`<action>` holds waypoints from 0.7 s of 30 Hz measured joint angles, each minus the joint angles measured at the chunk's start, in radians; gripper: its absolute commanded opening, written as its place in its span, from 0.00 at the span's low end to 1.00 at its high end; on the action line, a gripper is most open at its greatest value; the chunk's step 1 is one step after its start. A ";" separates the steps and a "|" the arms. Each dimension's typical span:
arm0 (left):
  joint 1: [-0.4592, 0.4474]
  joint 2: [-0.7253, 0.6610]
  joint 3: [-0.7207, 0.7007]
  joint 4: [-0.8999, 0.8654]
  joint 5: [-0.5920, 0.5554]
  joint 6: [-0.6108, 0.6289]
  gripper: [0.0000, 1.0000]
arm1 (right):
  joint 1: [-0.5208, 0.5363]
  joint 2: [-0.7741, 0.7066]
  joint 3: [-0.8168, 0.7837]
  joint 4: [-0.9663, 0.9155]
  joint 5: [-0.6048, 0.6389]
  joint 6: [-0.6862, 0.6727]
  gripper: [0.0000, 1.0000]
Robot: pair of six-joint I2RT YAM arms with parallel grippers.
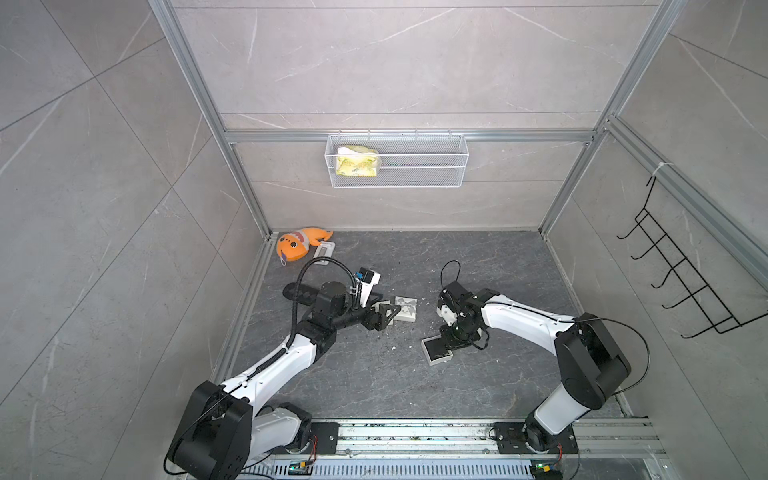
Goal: Take the necklace out of the lift-off lid jewelry box
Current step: Place the jewelry box at the center of the board.
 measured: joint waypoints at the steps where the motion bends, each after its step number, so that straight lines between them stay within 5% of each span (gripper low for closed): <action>1: -0.003 0.006 -0.003 0.003 0.000 0.000 0.82 | 0.001 0.000 0.003 0.000 0.002 -0.002 0.30; 13: -0.158 0.125 -0.023 0.009 -0.051 0.010 0.72 | 0.097 -0.045 0.045 0.018 0.003 -0.003 0.31; 21: -0.221 0.177 -0.023 0.013 -0.102 0.014 0.63 | 0.113 0.003 0.044 0.062 0.045 0.005 0.43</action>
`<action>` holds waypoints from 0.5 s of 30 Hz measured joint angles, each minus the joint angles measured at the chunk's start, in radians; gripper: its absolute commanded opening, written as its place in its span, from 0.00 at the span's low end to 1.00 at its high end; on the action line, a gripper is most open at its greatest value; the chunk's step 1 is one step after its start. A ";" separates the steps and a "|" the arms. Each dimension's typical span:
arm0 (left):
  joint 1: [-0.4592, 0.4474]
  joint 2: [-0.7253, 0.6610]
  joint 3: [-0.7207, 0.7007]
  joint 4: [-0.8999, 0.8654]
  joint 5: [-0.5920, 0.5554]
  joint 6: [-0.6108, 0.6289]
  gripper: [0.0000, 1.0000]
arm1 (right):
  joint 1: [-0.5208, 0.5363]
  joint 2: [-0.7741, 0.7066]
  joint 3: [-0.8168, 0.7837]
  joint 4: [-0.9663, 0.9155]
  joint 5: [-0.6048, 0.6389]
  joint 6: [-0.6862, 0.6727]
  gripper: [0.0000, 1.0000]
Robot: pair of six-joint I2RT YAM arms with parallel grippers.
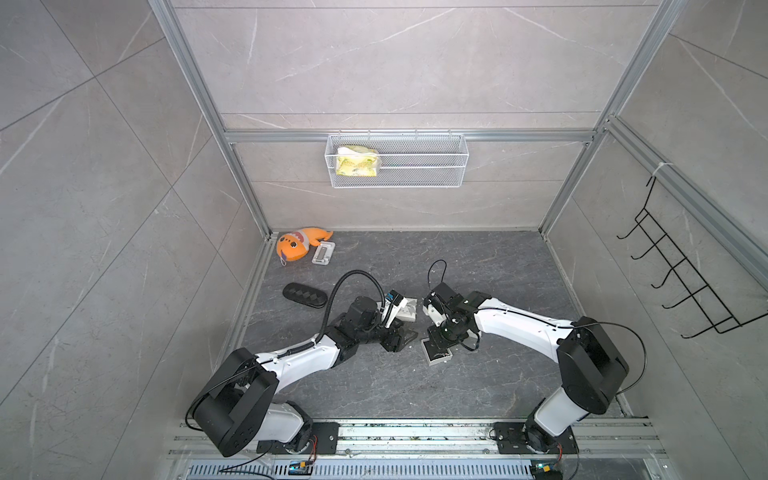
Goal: Take the necklace out of the lift-off lid jewelry box
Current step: Place the jewelry box at the center of the board, then take out the inner lining from the jewelry box.
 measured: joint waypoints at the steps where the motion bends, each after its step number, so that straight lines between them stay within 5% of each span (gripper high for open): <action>1: -0.003 0.006 0.000 0.000 -0.008 0.000 0.61 | 0.000 0.005 -0.002 0.006 0.007 0.000 0.43; 15: -0.043 0.039 -0.022 0.009 -0.083 -0.011 0.55 | 0.018 0.079 -0.056 0.115 0.073 0.020 0.39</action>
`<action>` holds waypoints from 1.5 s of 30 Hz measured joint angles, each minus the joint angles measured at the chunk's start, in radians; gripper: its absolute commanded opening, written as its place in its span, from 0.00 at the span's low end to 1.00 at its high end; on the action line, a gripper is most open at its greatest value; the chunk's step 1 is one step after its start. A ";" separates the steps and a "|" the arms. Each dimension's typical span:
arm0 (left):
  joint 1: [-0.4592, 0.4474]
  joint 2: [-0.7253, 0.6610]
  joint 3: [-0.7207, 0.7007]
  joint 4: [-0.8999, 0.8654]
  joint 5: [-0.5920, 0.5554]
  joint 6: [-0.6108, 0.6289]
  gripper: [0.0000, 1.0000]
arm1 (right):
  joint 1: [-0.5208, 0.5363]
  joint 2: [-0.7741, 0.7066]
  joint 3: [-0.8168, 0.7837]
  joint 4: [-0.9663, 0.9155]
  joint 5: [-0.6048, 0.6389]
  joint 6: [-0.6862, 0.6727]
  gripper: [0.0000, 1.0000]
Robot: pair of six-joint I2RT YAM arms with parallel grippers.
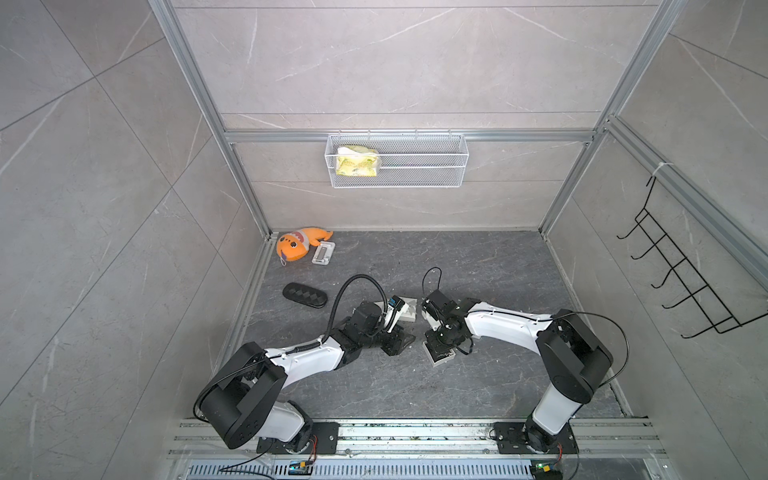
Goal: Take the necklace out of the lift-off lid jewelry box
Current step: Take out the inner lining from the jewelry box.
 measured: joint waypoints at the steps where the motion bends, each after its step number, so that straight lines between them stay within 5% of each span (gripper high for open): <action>1: -0.008 0.004 0.000 0.002 -0.008 0.000 0.55 | 0.002 0.002 0.000 0.003 0.004 0.002 0.36; 12: -0.079 0.104 0.002 0.050 -0.087 -0.040 0.55 | 0.003 0.002 -0.018 0.037 0.012 0.011 0.04; 45: -0.086 0.207 -0.004 0.210 -0.190 -0.117 0.46 | -0.018 -0.054 -0.068 0.178 -0.145 0.029 0.00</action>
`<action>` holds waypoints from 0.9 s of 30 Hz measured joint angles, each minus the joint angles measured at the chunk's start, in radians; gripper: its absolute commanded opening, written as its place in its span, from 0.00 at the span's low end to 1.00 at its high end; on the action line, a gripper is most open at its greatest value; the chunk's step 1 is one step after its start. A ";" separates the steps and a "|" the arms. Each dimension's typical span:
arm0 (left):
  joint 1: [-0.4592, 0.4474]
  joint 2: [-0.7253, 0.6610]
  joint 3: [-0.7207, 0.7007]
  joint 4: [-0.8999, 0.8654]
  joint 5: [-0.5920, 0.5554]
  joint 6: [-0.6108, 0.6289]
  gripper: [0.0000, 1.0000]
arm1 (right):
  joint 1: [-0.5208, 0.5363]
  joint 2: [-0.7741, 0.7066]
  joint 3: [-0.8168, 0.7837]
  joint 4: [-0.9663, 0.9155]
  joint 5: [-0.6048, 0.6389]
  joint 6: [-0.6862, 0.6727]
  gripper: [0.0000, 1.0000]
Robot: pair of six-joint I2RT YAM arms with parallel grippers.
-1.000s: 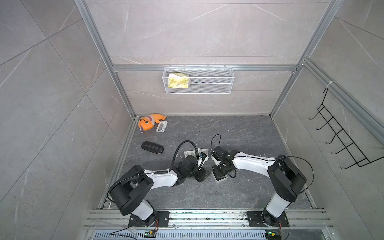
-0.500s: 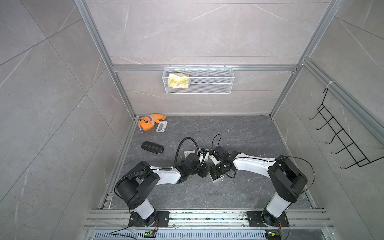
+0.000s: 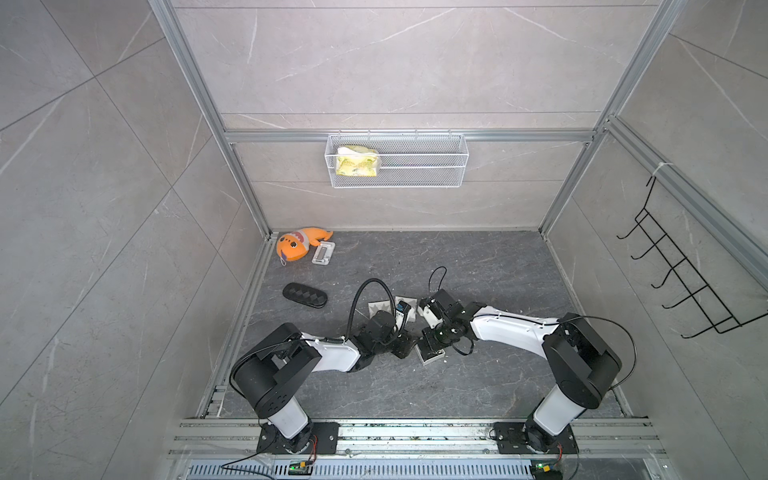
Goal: Take the necklace out of the lift-off lid jewelry box
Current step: Take out the inner lining from the jewelry box.
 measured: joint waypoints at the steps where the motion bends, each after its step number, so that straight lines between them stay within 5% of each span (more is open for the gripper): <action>1: 0.000 0.000 0.000 0.000 -0.001 0.000 0.46 | -0.001 -0.003 0.000 0.000 -0.003 0.000 0.00; 21: 0.000 0.016 -0.011 0.028 -0.055 0.000 0.45 | -0.121 -0.107 -0.017 0.038 -0.251 -0.008 0.00; 27: 0.000 -0.090 0.036 -0.157 -0.072 0.007 0.47 | -0.122 -0.166 0.016 0.013 -0.271 -0.070 0.00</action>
